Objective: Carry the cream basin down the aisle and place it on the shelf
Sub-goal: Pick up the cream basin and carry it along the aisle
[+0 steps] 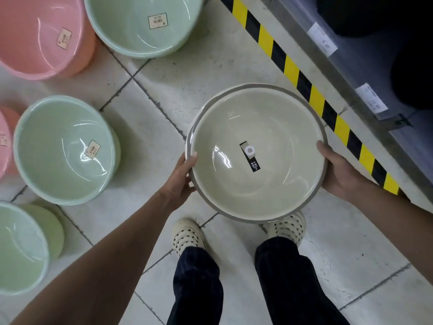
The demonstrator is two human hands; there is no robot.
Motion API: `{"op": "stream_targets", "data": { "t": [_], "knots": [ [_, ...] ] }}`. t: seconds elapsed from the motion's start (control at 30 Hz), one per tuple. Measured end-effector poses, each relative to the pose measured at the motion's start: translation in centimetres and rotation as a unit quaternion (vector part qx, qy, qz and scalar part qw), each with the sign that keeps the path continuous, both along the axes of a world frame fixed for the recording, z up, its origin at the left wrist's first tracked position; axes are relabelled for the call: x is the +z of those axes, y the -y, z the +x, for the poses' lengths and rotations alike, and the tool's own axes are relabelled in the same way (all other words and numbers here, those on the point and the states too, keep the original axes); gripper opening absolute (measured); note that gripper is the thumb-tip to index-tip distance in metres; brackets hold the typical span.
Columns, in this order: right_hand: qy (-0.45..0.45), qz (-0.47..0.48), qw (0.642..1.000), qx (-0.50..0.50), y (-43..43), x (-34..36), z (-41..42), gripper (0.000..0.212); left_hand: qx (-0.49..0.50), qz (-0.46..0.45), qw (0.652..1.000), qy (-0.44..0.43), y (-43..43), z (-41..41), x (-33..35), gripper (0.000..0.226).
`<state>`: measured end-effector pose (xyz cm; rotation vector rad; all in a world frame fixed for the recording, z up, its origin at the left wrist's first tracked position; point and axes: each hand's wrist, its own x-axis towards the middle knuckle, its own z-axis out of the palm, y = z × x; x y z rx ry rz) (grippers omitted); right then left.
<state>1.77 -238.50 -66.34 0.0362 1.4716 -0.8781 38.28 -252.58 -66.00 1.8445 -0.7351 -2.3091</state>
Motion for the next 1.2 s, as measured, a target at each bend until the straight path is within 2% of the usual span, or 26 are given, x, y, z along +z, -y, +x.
{"op": "stream_targets", "data": {
  "t": [0.1,0.27,0.47,0.57,0.7,0.83,0.87,0.97,1.0,1.07,1.1,1.2],
  "knots": [
    [0.031,0.018,0.999,-0.025,0.0,0.0,-0.4,0.079,0.052,0.019,0.998,-0.008,0.5,0.2,-0.3,0.073],
    [0.025,0.032,0.999,-0.024,1.0,-0.8,0.7,0.069,0.015,-0.054,0.998,-0.032,1.2,-1.7,-0.8,0.054],
    [-0.012,0.028,1.0,-0.003,1.9,-0.3,0.6,0.056,0.02,-0.068,0.997,-0.038,1.6,-2.0,-0.7,0.052],
    [-0.012,0.02,1.0,0.004,2.1,1.7,0.9,0.061,0.081,-0.014,0.995,-0.048,1.2,-0.4,0.3,0.064],
    [-0.02,0.024,0.999,0.016,2.7,5.7,1.4,0.066,0.102,0.022,0.991,-0.086,0.3,1.5,3.9,0.074],
    [-0.014,0.044,0.997,0.056,5.5,11.7,2.3,0.092,0.135,0.009,0.987,-0.091,0.6,3.5,9.6,0.066],
    [-0.016,0.042,0.997,0.068,6.5,13.2,2.6,0.09,0.148,0.007,0.986,-0.082,0.9,4.1,11.2,0.065],
    [-0.015,0.041,0.996,0.082,9.8,18.0,4.3,0.061,0.181,0.001,0.981,-0.077,1.8,5.8,16.2,0.063],
    [-0.014,0.036,0.995,0.097,10.9,19.4,5.0,0.06,0.192,-0.001,0.978,-0.081,1.9,6.5,17.7,0.061],
    [-0.016,0.027,0.99,0.136,13.3,21.9,6.7,0.082,0.221,-0.009,0.971,-0.084,2.1,8.3,20.6,0.058],
    [-0.02,0.028,0.988,0.152,14.6,23.0,7.6,0.083,0.239,-0.014,0.967,-0.083,2.1,9.4,21.9,0.058],
    [-0.015,0.025,0.979,0.199,18.7,25.8,11.2,0.056,0.297,-0.033,0.951,-0.083,1.9,13.0,24.9,0.059]
  ]
}}
